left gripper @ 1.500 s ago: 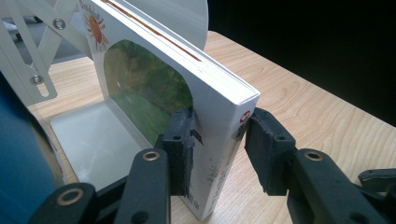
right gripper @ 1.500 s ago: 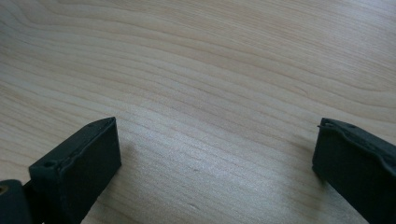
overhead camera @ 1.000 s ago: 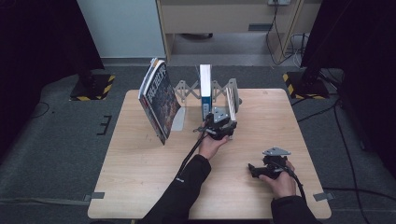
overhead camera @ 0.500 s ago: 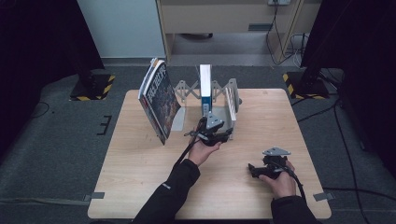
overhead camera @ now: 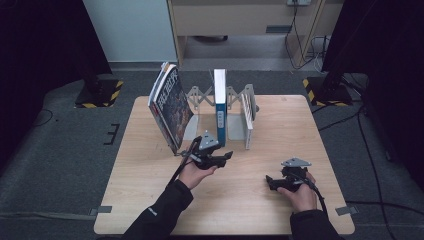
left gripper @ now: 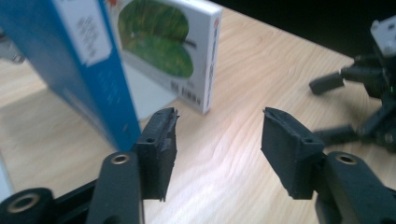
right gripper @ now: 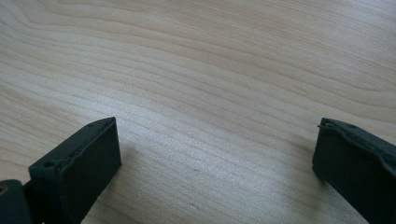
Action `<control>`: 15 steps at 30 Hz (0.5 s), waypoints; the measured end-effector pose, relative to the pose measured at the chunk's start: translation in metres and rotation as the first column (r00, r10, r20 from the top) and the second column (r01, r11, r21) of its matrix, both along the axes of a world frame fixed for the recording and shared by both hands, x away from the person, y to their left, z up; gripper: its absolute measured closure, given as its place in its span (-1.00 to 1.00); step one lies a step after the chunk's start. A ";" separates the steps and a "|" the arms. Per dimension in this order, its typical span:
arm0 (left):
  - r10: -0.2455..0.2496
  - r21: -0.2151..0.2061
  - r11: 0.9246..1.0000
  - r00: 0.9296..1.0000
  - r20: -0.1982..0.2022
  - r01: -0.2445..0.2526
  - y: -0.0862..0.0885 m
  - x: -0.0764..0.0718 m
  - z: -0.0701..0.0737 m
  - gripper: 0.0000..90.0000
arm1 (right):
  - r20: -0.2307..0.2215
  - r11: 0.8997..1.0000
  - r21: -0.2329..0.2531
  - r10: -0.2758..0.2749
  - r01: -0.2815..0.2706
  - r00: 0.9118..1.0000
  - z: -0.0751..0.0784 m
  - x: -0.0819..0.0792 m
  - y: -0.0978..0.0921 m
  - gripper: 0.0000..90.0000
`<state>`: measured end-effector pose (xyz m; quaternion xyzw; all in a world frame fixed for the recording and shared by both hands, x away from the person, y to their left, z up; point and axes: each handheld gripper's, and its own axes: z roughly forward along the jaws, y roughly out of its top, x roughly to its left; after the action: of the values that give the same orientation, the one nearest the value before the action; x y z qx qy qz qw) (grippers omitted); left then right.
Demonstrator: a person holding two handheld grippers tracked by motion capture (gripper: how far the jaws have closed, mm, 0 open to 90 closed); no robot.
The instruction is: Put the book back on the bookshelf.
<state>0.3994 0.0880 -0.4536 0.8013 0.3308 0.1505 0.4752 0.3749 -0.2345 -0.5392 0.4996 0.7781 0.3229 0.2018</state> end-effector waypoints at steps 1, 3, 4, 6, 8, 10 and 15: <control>0.001 -0.002 1.000 1.000 -0.011 -0.001 0.005 -0.002 -0.002 -0.04 | 0.000 1.000 0.000 0.000 0.000 1.000 0.000 0.000 0.000 -0.97; 0.003 0.006 1.000 1.000 -0.020 -0.003 0.010 -0.005 -0.005 -0.08 | 0.000 1.000 0.000 0.000 0.000 1.000 0.000 0.000 0.000 -0.97; 0.010 0.014 1.000 1.000 -0.020 -0.009 0.015 -0.007 -0.008 -0.09 | 0.000 1.000 0.001 0.000 0.000 1.000 0.000 0.000 0.000 -0.97; 0.027 0.036 0.999 0.999 -0.044 -0.026 0.033 -0.013 -0.017 -0.14 | 0.000 1.000 0.001 0.000 0.000 1.000 0.000 0.000 0.000 -0.97; 0.047 0.037 0.998 0.997 -0.061 -0.045 0.045 -0.016 -0.022 -0.17 | 0.000 1.000 0.001 -0.001 0.001 1.000 0.000 0.000 0.000 -0.97; 0.070 0.037 0.997 0.994 -0.083 -0.067 0.058 -0.018 -0.026 -0.21 | 0.000 1.000 0.000 0.000 0.000 1.000 0.000 0.000 0.000 -0.97; 0.115 0.042 0.993 0.984 -0.132 -0.111 0.088 -0.020 -0.034 -0.36 | 0.004 1.000 -0.002 -0.003 0.003 1.000 0.000 0.000 0.000 -0.97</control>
<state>0.3796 0.1758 -0.4880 0.7977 0.4043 0.1287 0.4285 0.3747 -0.2341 -0.5394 0.5000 0.7772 0.3227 0.2044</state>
